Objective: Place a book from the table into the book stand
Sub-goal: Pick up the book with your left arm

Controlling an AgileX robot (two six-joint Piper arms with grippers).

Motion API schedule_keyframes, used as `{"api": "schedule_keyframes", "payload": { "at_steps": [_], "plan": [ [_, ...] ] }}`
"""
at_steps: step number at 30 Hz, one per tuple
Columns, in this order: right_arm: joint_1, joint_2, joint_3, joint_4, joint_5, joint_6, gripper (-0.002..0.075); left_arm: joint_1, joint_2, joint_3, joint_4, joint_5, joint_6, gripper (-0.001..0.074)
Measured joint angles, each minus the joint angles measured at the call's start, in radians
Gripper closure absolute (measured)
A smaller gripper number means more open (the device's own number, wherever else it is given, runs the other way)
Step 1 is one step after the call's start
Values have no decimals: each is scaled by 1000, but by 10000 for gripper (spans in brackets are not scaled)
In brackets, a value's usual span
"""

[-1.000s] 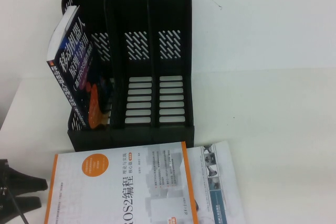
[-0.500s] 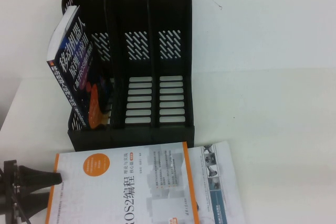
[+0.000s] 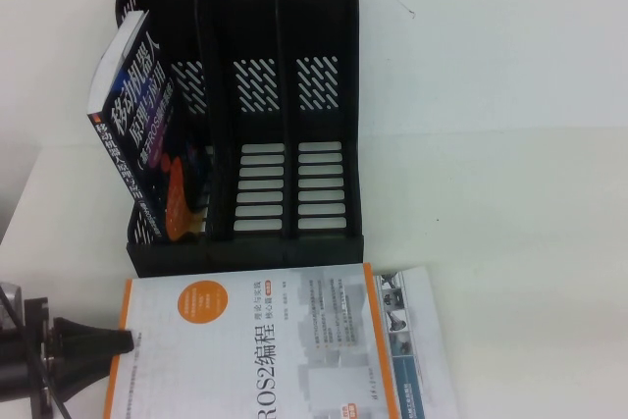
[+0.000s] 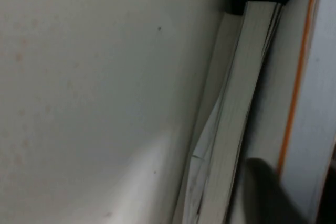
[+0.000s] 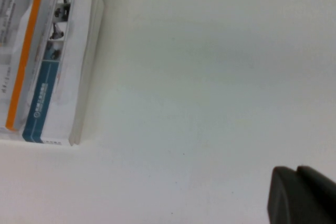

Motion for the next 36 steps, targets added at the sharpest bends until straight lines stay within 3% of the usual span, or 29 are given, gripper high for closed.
{"api": "schedule_keyframes", "payload": {
  "at_steps": [2, 13, 29, 36],
  "plan": [
    [0, 0, 0, 0, -18, 1, 725, -2, 0, -2, 0, 0, -12, 632],
    [0, 0, 0, 16, -54, 4, 725, -6, -67, 0, 48, -52, -139, 631],
    [0, 0, 0, 3, -55, -10, 726, -6, -811, 10, 189, -82, -381, 631],
    [0, 0, 0, -21, -63, -26, 726, -25, -964, -91, 230, -61, -500, 631]
  ]
}}
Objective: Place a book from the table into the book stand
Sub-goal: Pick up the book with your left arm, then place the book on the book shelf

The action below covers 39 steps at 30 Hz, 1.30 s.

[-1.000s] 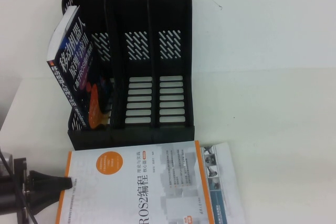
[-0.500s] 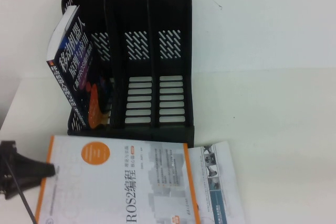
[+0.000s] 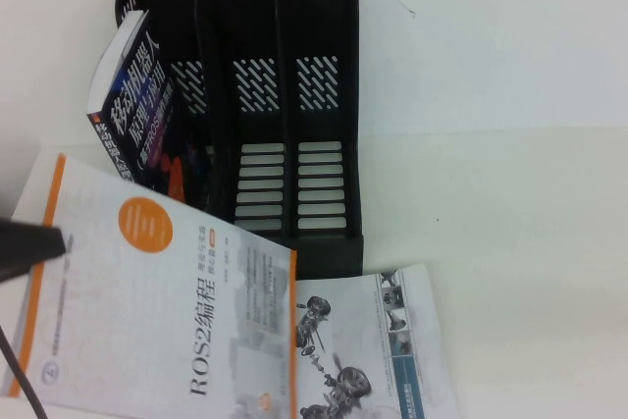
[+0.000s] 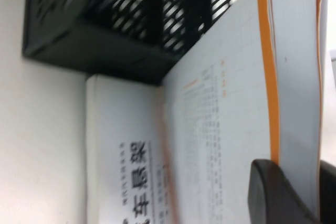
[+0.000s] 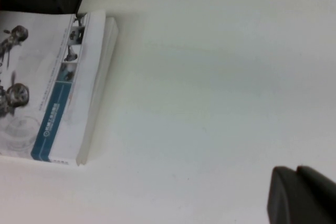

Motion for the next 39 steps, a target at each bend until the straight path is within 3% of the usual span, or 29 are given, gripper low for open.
{"api": "schedule_keyframes", "payload": {
  "at_steps": [10, 19, 32, 39],
  "plan": [
    [0, 0, 0, -26, -40, -9, 726, -191, -33, -236, 74, 17, -165, 631],
    [0, 0, 0, -26, -57, -9, 726, -347, -4, -479, 180, -141, -391, 631],
    [0, 0, 0, -26, -41, -9, 726, -359, 278, -892, 273, -123, -503, 631],
    [0, 0, 0, -16, -34, -9, 726, -359, 381, -1009, 340, -97, -543, 631]
  ]
}}
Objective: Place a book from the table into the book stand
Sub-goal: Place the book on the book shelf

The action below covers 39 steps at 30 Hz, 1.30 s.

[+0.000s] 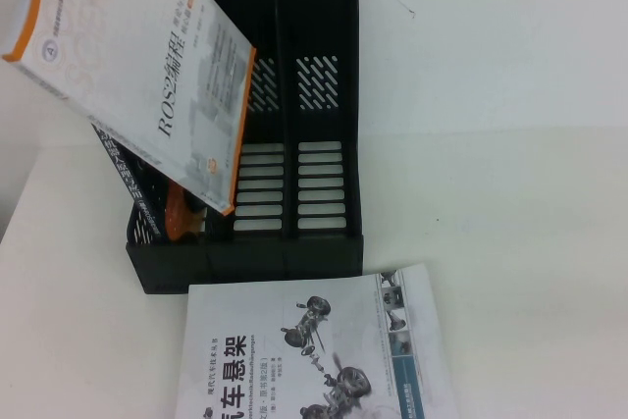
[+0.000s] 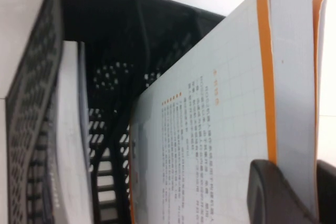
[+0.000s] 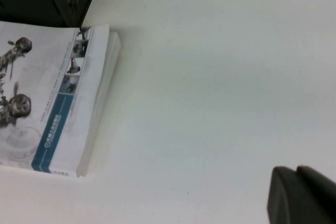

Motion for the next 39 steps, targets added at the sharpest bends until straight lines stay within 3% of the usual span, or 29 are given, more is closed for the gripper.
{"api": "schedule_keyframes", "payload": {
  "at_steps": [14, 27, 36, 39],
  "plan": [
    [0, 0, 0, 0, 0, 0, 726, -2, 71, -10, -4, -56, -8, 631],
    [0, 0, 0, 0, 8, 0, 726, -173, 146, -10, 176, -158, -58, 631],
    [0, 0, 0, 0, 13, 0, 726, -200, 173, -10, 257, -182, -88, 631],
    [0, 0, 0, 0, 13, 0, 726, -200, 175, -10, 257, -185, -95, 580]
  ]
}}
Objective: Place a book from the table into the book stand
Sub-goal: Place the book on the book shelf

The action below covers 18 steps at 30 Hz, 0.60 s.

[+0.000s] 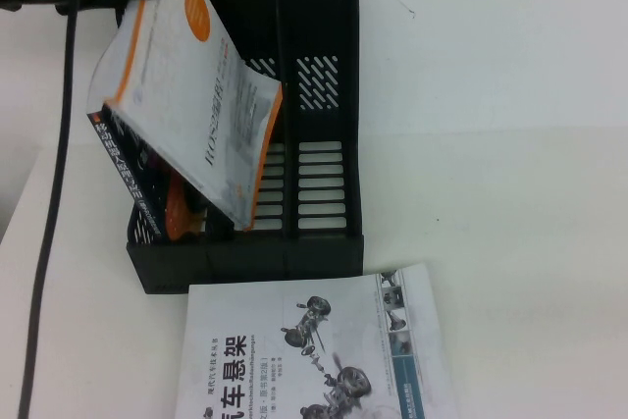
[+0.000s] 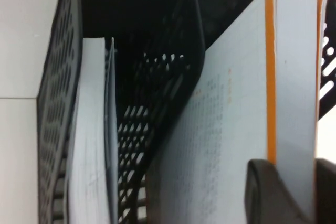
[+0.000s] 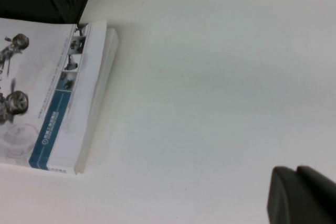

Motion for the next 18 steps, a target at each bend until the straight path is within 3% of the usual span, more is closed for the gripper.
{"api": "schedule_keyframes", "payload": {
  "at_steps": [5, 9, 14, 18],
  "plan": [
    [0, 0, 0, 0, 0, 7, 726, 0, -2, -11, -12, -30, -8, 420],
    [0, 0, 0, 0, 0, 22, 726, 0, -4, -11, -16, -32, -10, 350],
    [0, 0, 0, 1, -6, 39, 726, 0, -4, -11, -16, -34, -10, 351],
    [0, 0, 0, 4, -7, 43, 726, 0, -4, -11, -17, -34, -10, 453]
  ]
}}
